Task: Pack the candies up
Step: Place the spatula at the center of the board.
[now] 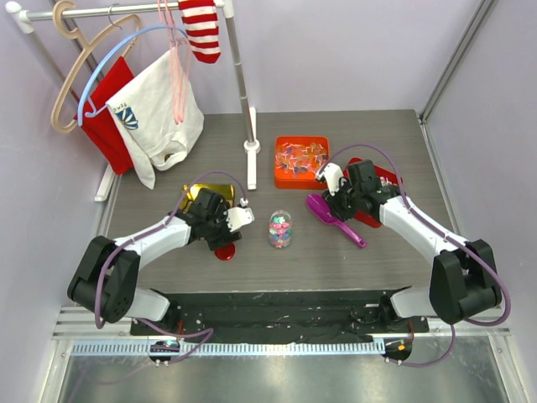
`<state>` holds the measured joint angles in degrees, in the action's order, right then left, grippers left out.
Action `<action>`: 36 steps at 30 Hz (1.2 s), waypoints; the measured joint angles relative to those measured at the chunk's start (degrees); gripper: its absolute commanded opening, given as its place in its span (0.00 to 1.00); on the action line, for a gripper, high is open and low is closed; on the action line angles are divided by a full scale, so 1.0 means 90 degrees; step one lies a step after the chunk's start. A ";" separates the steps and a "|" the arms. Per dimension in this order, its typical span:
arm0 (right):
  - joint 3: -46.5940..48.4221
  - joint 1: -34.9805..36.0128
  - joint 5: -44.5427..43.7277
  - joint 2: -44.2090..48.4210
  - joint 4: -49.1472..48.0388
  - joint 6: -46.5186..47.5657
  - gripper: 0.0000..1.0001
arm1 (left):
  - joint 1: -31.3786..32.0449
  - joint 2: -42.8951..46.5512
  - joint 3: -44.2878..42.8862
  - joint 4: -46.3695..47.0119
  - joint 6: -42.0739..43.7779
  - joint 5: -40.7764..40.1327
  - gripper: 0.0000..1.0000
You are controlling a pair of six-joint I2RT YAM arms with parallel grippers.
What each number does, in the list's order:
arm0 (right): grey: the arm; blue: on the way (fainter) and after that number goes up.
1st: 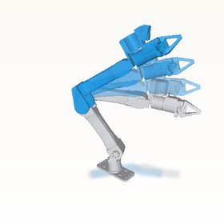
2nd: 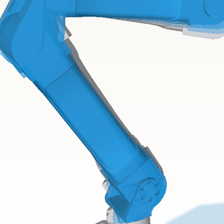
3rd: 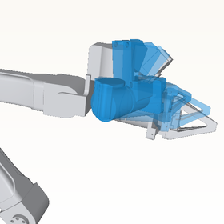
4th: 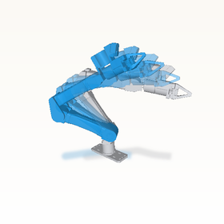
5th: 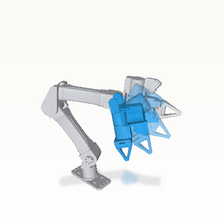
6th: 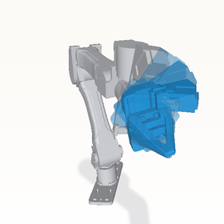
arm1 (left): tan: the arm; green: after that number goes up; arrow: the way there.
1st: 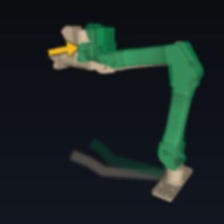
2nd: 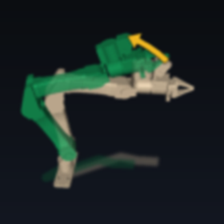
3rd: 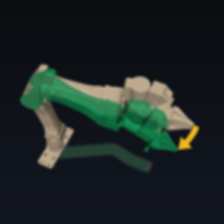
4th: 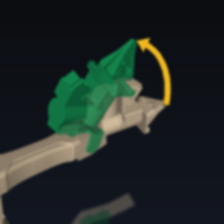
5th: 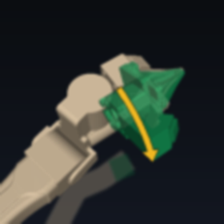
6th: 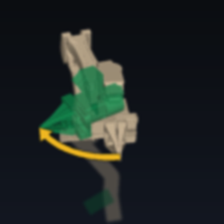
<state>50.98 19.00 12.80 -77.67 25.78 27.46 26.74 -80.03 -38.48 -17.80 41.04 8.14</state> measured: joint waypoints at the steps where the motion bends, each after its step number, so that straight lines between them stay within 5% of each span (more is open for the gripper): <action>1: -0.0002 -0.0007 0.0002 0.0012 0.0000 0.0000 0.35 | 0.0002 -0.0002 -0.0010 0.0046 0.0000 -0.0051 0.79; 13: -0.0012 -0.0053 0.0053 0.0061 0.0000 0.0005 0.35 | 0.0005 0.0784 -0.0070 -0.0544 -0.0010 -0.0046 0.86; 22: -0.0017 -0.0056 0.0063 0.0063 0.0000 0.0046 0.35 | 0.0005 0.1768 -0.0345 -0.1659 0.0044 0.0663 0.59; 36: -0.0017 -0.0092 0.0100 0.0063 0.0005 0.0053 0.35 | 0.0005 0.1134 -0.0391 -0.2829 0.0505 0.1115 0.59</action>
<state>50.83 18.17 13.69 -77.10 25.82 27.94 26.79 -69.82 -42.00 -43.27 45.58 18.17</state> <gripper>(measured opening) 0.352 0.588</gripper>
